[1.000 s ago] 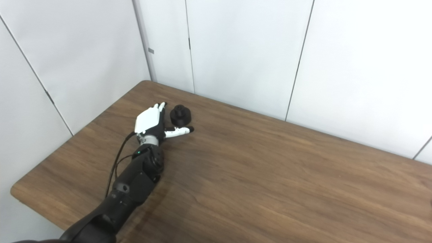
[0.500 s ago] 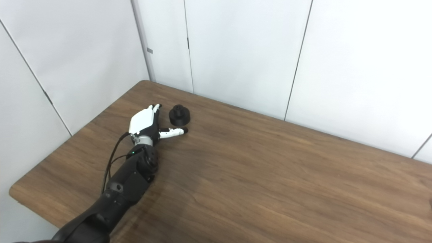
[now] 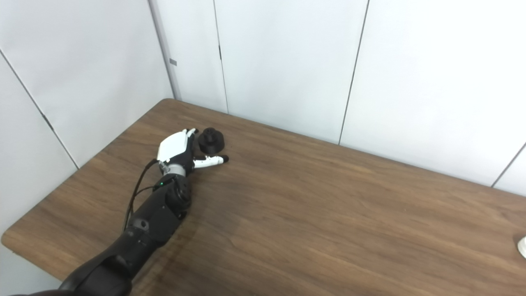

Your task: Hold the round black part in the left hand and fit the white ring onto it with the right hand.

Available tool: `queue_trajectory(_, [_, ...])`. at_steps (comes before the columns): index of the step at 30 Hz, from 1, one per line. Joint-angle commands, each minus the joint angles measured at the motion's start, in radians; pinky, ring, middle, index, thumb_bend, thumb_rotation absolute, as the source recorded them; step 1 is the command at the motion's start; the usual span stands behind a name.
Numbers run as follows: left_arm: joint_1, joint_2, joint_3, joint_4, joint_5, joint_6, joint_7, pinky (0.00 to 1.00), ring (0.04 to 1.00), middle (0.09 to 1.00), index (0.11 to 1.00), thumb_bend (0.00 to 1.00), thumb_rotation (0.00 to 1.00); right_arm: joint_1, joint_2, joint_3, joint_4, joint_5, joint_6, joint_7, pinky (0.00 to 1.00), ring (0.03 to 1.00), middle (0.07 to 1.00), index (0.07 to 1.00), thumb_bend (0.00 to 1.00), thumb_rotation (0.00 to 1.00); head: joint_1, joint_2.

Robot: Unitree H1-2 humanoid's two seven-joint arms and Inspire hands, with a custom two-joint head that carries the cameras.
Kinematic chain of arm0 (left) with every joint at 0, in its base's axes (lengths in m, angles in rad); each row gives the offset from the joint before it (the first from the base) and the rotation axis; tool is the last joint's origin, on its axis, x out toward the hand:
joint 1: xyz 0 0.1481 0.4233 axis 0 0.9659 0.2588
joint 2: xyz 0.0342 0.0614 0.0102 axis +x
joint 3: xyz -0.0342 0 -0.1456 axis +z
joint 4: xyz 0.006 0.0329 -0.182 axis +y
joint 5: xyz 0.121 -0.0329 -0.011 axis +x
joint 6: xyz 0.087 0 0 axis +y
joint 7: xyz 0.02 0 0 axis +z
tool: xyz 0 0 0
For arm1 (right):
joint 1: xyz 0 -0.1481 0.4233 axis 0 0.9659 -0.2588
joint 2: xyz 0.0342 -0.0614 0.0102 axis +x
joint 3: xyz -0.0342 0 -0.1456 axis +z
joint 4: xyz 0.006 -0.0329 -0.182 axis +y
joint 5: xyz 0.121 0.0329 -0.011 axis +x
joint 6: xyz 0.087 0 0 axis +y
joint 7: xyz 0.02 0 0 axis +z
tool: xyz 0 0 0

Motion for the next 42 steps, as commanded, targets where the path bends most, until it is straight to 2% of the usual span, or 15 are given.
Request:
queue_trajectory(1, [-0.047, 0.03, 0.0, -0.014, -0.004, -0.019, 0.015, 1.0, 0.996, 0.986, 0.932, 0.98, 0.58, 0.056, 0.011, 0.017, 0.007, -0.016, -0.011, 0.023, 1.0, 1.0, 1.0, 1.0, 0.68, 0.86, -0.002, 0.002])
queue_trajectory(8, [-0.055, 0.033, -0.019, -0.001, 0.0, -0.03, 0.025, 0.99, 0.983, 0.977, 0.918, 0.97, 0.58, 0.072, 0.014, 0.017, -0.007, -0.024, -0.011, 0.021, 1.0, 1.0, 1.0, 1.0, 0.68, 0.86, -0.007, 0.007])
queue_trajectory(11, [-0.055, 0.028, -0.013, 0.006, -0.006, -0.045, 0.05, 0.97, 0.969, 0.964, 0.901, 0.94, 0.53, 0.078, 0.013, 0.019, -0.013, -0.022, -0.01, 0.022, 1.0, 1.0, 1.0, 1.0, 0.68, 0.87, -0.012, 0.008])
queue_trajectory(12, [-0.056, 0.021, 0.002, 0.01, -0.02, -0.061, 0.071, 0.96, 0.962, 0.954, 0.887, 0.92, 0.5, 0.081, 0.012, 0.021, -0.016, -0.025, -0.008, 0.017, 1.0, 1.0, 1.0, 1.0, 0.68, 0.86, -0.016, 0.007])
queue_trajectory(15, [-0.064, -0.002, 0.049, 0.042, -0.065, -0.12, 0.149, 0.92, 0.907, 0.873, 0.772, 0.8, 0.23, 0.086, 0.01, 0.023, -0.019, -0.029, -0.008, 0.015, 1.0, 1.0, 1.0, 1.0, 0.69, 0.87, -0.02, 0.009])
queue_trajectory(17, [-0.074, -0.01, 0.065, 0.078, -0.079, -0.176, 0.209, 0.86, 0.842, 0.778, 0.643, 0.74, 0.08, 0.089, 0.009, 0.024, -0.021, -0.029, -0.008, 0.014, 1.0, 1.0, 1.0, 1.0, 0.69, 0.87, -0.02, 0.009])
queue_trajectory(18, [-0.079, -0.012, 0.07, 0.095, -0.087, -0.2, 0.232, 0.85, 0.818, 0.738, 0.568, 0.63, 0.07, 0.09, 0.012, 0.021, -0.021, -0.031, -0.009, 0.014, 1.0, 1.0, 1.0, 1.0, 0.69, 0.86, -0.021, 0.01])
queue_trajectory(20, [-0.088, -0.02, 0.083, 0.124, -0.108, -0.242, 0.265, 0.84, 0.764, 0.684, 0.494, 0.53, 0.05, 0.091, 0.015, 0.02, -0.027, -0.04, -0.009, 0.01, 1.0, 1.0, 1.0, 1.0, 0.69, 0.87, -0.022, 0.011])
queue_trajectory(23, [-0.093, -0.021, 0.082, 0.146, -0.123, -0.272, 0.284, 0.81, 0.743, 0.664, 0.483, 0.51, 0.05, 0.092, 0.012, 0.024, -0.032, -0.041, -0.004, 0.006, 1.0, 1.0, 1.0, 1.0, 0.69, 0.87, -0.023, 0.011])
queue_trajectory(25, [-0.093, -0.021, 0.081, 0.153, -0.132, -0.291, 0.288, 0.74, 0.713, 0.65, 0.481, 0.51, 0.05, 0.093, 0.011, 0.029, -0.034, -0.039, -0.003, 0.004, 1.0, 1.0, 1.0, 1.0, 0.68, 0.87, -0.025, 0.01])
queue_trajectory(28, [-0.088, -0.018, 0.077, 0.159, -0.138, -0.32, 0.294, 0.72, 0.69, 0.612, 0.479, 0.51, 0.05, 0.089, 0.013, 0.028, -0.024, -0.033, -0.01, 0.012, 1.0, 1.0, 1.0, 1.0, 0.69, 0.86, -0.027, 0.011])
queue_trajectory(30, [-0.085, -0.014, 0.072, 0.158, -0.138, -0.325, 0.293, 0.77, 0.717, 0.613, 0.479, 0.51, 0.05, 0.089, 0.013, 0.028, -0.023, -0.034, -0.011, 0.012, 1.0, 1.0, 1.0, 1.0, 0.69, 0.86, -0.027, 0.01])
queue_trajectory(32, [-0.082, -0.012, 0.071, 0.16, -0.146, -0.337, 0.286, 0.76, 0.732, 0.627, 0.477, 0.51, 0.05, 0.091, 0.014, 0.029, -0.031, -0.042, -0.008, 0.004, 1.0, 1.0, 1.0, 1.0, 0.69, 0.86, -0.028, 0.01])
queue_trajectory(38, [-0.072, -0.001, 0.064, 0.151, -0.168, -0.373, 0.253, 0.89, 0.754, 0.646, 0.475, 0.51, 0.04, 0.086, 0.016, 0.026, -0.025, -0.045, -0.012, 0.009, 1.0, 1.0, 1.0, 1.0, 0.69, 0.86, -0.033, 0.013])
queue_trajectory(42, [-0.065, 0.009, 0.054, 0.142, -0.17, -0.405, 0.227, 0.91, 0.746, 0.634, 0.474, 0.51, 0.04, 0.089, 0.018, 0.032, -0.039, -0.049, -0.005, -0.005, 1.0, 1.0, 1.0, 1.0, 0.66, 0.86, -0.042, 0.02])
